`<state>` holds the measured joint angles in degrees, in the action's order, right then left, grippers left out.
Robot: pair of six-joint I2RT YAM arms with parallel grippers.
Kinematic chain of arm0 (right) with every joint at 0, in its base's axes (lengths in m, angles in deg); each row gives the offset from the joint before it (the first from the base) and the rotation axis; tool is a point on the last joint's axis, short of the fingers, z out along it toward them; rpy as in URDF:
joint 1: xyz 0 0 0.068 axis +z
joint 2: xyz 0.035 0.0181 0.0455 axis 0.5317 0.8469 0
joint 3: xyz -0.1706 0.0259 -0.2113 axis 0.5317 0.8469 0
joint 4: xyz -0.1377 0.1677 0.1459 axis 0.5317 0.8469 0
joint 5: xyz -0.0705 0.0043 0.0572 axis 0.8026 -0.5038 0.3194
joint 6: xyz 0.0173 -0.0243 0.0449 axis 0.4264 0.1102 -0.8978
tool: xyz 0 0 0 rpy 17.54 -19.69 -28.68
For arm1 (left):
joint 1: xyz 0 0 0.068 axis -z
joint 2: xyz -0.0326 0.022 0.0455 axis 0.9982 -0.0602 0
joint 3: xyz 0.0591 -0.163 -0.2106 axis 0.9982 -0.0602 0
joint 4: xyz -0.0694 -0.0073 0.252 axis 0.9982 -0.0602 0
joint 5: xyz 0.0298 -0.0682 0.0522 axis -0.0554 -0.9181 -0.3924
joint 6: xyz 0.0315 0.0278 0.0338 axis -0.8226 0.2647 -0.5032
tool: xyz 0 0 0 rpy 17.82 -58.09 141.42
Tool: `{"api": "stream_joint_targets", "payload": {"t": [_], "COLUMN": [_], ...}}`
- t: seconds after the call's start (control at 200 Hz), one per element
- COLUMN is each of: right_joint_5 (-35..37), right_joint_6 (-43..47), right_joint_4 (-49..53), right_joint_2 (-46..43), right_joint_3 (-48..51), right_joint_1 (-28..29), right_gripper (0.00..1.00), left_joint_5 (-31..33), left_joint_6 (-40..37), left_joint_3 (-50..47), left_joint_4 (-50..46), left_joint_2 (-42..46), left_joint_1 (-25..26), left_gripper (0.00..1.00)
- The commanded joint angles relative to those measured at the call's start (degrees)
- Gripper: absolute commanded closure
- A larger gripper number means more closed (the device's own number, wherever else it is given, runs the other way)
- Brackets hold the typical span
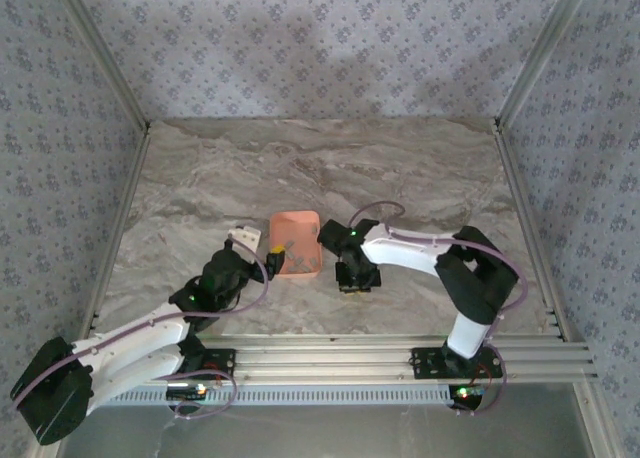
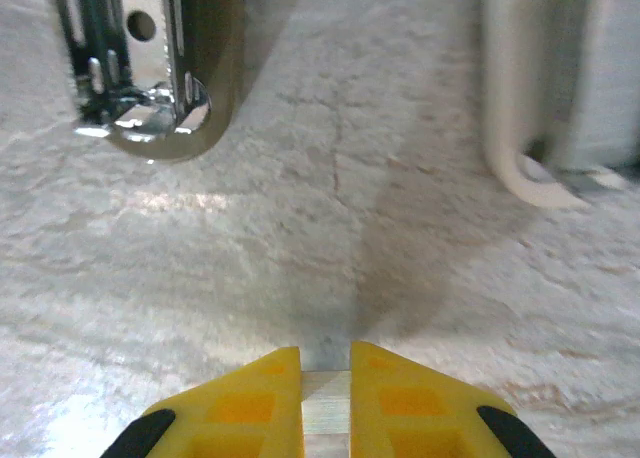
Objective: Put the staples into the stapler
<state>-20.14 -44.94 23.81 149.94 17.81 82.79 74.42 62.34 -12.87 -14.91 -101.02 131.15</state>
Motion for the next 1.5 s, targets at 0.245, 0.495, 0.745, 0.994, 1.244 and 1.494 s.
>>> {"api": "stream_joint_targets", "payload": {"t": [0.245,0.495,0.745,0.994,1.244,1.494], "right_joint_5": [8.88,10.04,9.39,9.04,9.91,10.63], "right_joint_6": [-4.21,-2.37,-1.74,-1.4,-1.27,-0.77], "right_joint_4": [-10.71,-12.74,-15.16,-15.07,-13.3,-12.04], "right_joint_2": [-7.79,-2.92,-0.81,0.82,1.49,2.39], "right_joint_3": [1.64,-1.49,-2.39,-3.6,-3.99,-4.57], "right_joint_1": [-1.01,-2.02,-3.18,-3.62,-3.57,-3.47], "right_gripper": [0.86,0.86,0.86,0.86,0.87,0.87], "left_joint_5": [0.09,-1.19,-4.81,-6.51,-6.46,-6.59], "left_joint_6": [-0.06,-0.28,-2.68,-3.61,-3.52,-3.63], "left_joint_3": [-1.35,-1.39,0.03,1.11,1.29,1.64], "left_joint_4": [1.65,2.85,4.11,5.38,5.96,5.97], "left_joint_2": [-0.21,-1.65,-4.16,-6.66,-7.33,-7.63], "left_joint_1": [-1.54,-3.42,-4.54,-5.03,-5.12,-5.1], "left_gripper": [0.18,0.18,0.17,0.17,0.17,0.17]}}
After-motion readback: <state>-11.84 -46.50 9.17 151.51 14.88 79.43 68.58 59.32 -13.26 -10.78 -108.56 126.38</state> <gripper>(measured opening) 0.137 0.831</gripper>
